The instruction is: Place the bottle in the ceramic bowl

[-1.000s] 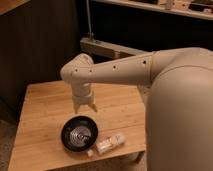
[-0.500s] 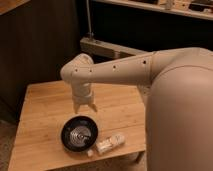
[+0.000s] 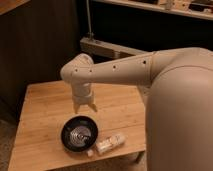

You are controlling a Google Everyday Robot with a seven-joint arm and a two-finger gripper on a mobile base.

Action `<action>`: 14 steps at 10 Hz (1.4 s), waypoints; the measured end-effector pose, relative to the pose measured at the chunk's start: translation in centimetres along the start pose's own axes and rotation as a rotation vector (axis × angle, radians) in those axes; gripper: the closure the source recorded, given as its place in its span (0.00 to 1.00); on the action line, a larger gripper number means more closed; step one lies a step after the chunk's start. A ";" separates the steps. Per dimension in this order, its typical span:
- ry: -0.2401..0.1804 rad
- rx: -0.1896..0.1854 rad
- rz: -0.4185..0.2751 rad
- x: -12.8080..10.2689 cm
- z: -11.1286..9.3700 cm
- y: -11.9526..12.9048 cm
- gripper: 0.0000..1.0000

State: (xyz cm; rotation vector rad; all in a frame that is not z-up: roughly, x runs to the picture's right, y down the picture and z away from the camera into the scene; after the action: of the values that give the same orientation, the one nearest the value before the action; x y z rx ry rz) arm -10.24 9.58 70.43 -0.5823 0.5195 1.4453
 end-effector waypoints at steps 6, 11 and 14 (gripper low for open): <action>0.004 0.000 0.020 -0.1 -0.2 -0.1 0.35; -0.007 -0.015 0.386 0.6 -1.4 -4.3 0.35; -0.009 -0.018 0.398 0.7 -1.4 -4.3 0.35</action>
State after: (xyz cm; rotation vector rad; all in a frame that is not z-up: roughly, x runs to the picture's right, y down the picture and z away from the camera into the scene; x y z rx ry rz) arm -5.88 9.03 69.20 -0.5037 0.6412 1.8295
